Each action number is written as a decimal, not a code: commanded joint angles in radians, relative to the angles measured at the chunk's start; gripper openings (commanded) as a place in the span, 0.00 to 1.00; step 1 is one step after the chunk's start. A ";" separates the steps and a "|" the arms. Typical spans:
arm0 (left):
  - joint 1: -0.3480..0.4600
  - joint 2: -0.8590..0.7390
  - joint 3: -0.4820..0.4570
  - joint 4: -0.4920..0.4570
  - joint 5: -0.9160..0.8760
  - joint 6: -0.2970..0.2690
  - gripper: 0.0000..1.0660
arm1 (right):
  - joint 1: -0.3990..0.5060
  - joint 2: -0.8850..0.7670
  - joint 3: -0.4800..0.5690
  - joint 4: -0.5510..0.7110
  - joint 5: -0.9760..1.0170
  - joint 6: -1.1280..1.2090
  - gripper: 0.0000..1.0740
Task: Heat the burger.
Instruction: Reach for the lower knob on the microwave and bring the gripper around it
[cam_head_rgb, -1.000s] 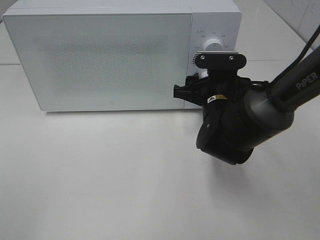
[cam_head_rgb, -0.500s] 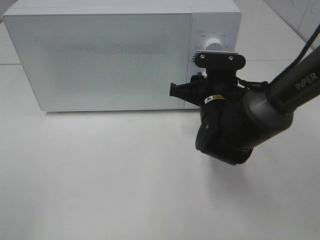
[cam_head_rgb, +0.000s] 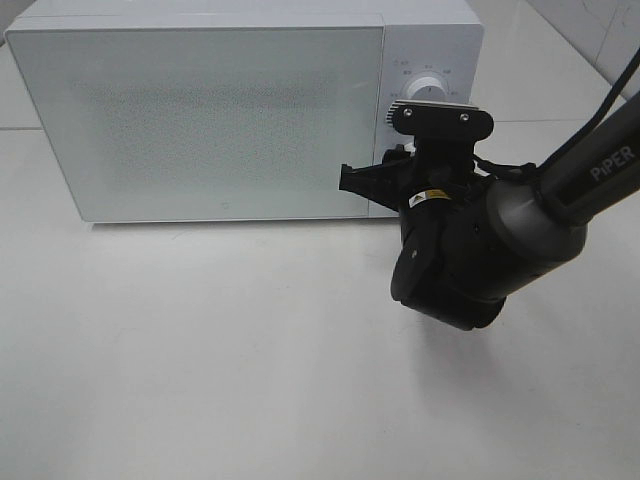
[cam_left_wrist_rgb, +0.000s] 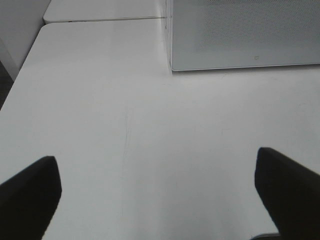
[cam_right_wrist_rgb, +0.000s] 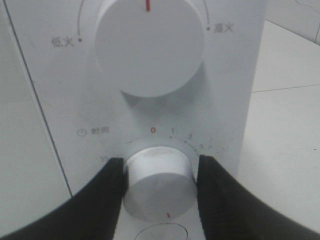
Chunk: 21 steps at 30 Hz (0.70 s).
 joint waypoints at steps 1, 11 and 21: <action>0.004 -0.017 0.002 -0.001 -0.012 -0.003 0.92 | -0.006 0.001 0.000 0.017 -0.184 0.018 0.06; 0.004 -0.017 0.002 -0.001 -0.012 -0.003 0.92 | -0.006 0.001 0.000 -0.005 -0.175 0.103 0.03; 0.004 -0.017 0.002 -0.001 -0.012 -0.003 0.92 | -0.006 0.001 0.000 -0.065 -0.173 0.404 0.04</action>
